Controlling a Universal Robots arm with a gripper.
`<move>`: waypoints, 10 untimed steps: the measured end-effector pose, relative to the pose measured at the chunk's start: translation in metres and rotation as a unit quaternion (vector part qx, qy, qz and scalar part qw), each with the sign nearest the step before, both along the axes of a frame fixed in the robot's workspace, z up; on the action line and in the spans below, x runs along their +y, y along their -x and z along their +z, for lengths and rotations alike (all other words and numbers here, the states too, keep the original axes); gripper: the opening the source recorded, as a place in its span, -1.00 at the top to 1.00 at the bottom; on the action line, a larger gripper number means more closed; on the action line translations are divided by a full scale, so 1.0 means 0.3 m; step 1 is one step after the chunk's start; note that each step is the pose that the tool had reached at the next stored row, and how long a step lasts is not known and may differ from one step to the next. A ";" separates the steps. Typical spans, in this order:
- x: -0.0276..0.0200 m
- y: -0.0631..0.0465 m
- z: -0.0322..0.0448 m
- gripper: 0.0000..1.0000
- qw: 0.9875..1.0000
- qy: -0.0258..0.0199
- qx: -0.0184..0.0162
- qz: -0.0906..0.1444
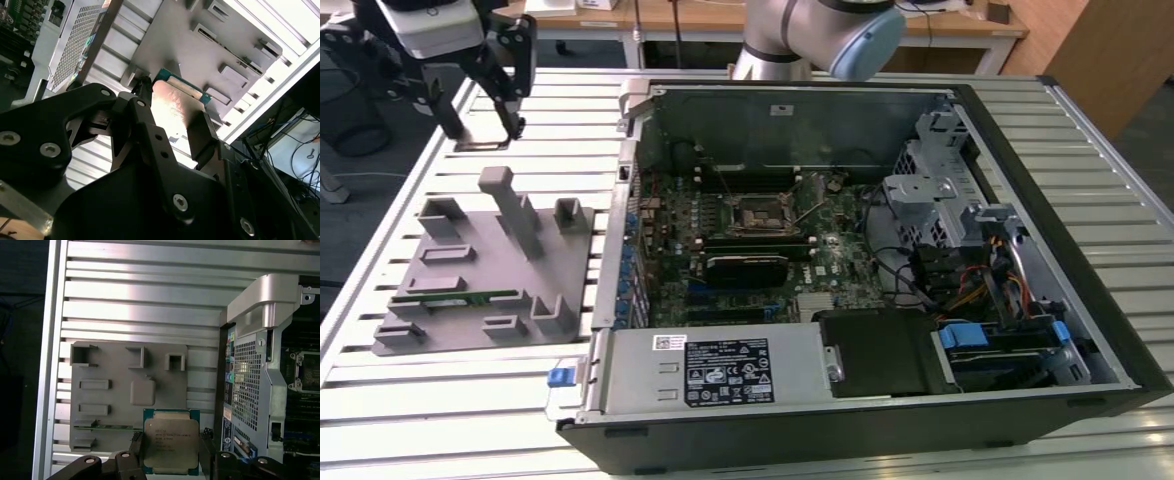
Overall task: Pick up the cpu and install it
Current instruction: 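Pick up the cpu and move it towards the insertion slot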
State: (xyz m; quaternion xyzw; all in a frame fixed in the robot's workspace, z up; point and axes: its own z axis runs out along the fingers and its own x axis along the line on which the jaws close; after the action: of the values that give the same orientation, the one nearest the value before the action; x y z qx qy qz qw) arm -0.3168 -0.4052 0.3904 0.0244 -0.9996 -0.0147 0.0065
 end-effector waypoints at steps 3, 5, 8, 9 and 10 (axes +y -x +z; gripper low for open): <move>0.000 -0.017 -0.001 -0.05 1.000 0.000 0.000 0.000; 0.000 -0.028 -0.002 -0.05 1.000 0.000 0.000 0.000; 0.000 -0.044 -0.002 -0.05 1.000 0.000 0.000 0.000; 0.000 -0.050 -0.003 -0.05 1.000 0.000 0.000 0.000; 0.000 -0.055 -0.003 -0.05 1.000 0.000 0.000 0.000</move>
State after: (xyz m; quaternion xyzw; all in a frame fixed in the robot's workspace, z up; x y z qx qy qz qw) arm -0.3002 -0.4052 0.3895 0.0244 -0.9996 -0.0146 0.0066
